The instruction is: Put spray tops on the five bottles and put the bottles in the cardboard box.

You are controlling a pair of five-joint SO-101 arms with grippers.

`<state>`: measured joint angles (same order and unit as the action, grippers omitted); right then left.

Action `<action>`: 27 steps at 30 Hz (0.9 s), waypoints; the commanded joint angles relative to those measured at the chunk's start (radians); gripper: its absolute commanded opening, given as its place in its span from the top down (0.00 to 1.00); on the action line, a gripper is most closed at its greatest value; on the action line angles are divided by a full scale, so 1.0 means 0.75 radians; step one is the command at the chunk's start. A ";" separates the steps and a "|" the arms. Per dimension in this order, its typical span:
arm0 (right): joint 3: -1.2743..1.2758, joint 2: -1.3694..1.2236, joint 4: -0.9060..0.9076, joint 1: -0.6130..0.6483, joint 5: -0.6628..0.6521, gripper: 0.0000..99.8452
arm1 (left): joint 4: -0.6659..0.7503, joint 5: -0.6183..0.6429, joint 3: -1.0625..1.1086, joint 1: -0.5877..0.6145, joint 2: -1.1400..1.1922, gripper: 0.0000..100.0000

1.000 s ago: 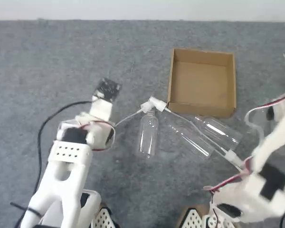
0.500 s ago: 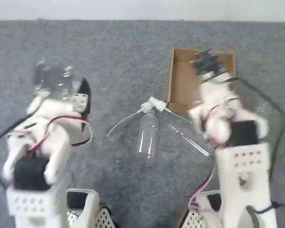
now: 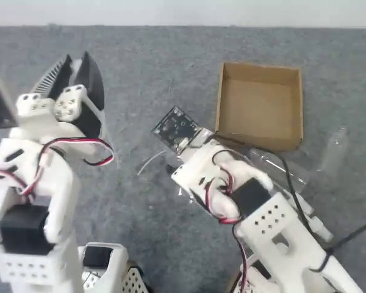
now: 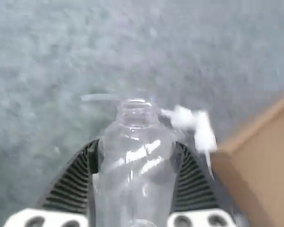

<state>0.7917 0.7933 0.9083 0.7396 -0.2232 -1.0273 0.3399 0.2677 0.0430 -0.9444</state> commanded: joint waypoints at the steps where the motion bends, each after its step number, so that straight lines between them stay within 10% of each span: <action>1: 0.082 0.107 -0.204 0.107 0.025 0.99 | 0.110 0.133 -0.062 -0.004 0.014 0.99; 27: 0.297 0.343 -0.402 0.175 0.037 0.99 | 0.254 0.200 0.306 -0.143 0.004 0.99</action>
<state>1.0234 1.0096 0.6368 0.8654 -0.2156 -0.8155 0.4918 0.4749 -0.0552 -0.9413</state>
